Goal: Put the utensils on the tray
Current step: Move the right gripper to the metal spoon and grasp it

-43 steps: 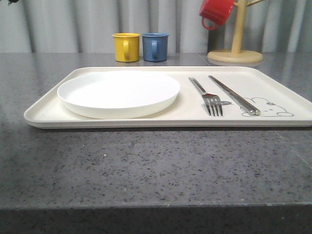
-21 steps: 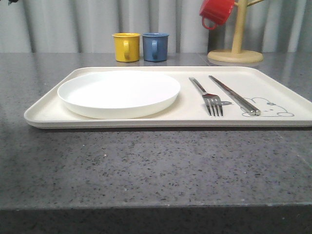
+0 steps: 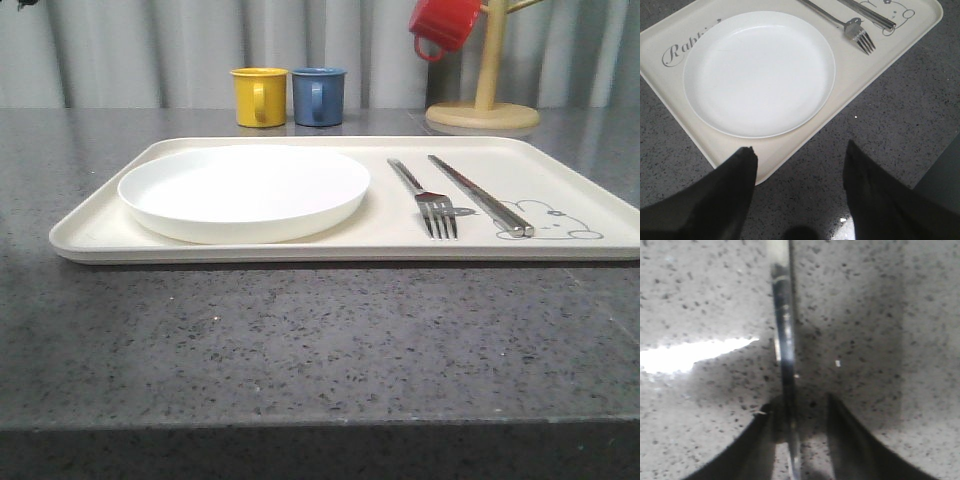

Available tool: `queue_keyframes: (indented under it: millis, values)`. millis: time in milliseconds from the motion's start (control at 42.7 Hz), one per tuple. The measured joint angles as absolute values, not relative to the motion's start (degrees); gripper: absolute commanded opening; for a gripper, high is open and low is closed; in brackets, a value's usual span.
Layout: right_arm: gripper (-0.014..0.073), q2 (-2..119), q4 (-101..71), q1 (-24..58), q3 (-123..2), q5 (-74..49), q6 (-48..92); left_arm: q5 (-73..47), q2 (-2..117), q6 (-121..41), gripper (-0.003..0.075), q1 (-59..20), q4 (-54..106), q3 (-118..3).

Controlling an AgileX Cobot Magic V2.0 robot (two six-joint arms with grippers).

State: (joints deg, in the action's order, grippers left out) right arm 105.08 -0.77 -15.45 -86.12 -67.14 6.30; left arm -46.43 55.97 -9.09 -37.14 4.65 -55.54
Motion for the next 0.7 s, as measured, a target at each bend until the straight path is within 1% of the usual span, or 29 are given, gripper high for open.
queue_keyframes:
  millis: [70,141,375,469,703]
  values:
    - [0.0045,105.18,-0.64,-15.59,-86.13,-67.10,6.30,-46.43,55.97,-9.09,0.0389,-37.14,4.65,-55.54]
    - [0.0015,105.18,-0.64,-15.68,-86.13,-67.00,6.30,-46.43,55.97,-9.09,0.0389,-37.14,4.65,-55.54]
    - [0.0015,104.11,-3.88,-14.62,-86.33,-67.77,6.30,-46.43,55.97,-9.09,0.0389,-37.14,4.65,-55.54]
    - [0.0015,101.86,-5.44,-11.95,-86.33,-68.04,6.41,-46.43,55.97,-9.09,0.0389,-37.14,4.65,-55.54]
    - [0.0015,97.46,-7.86,-1.21,-86.33,-69.29,6.64,-46.39,55.97,-9.09,0.0389,-37.14,4.65,-55.54]
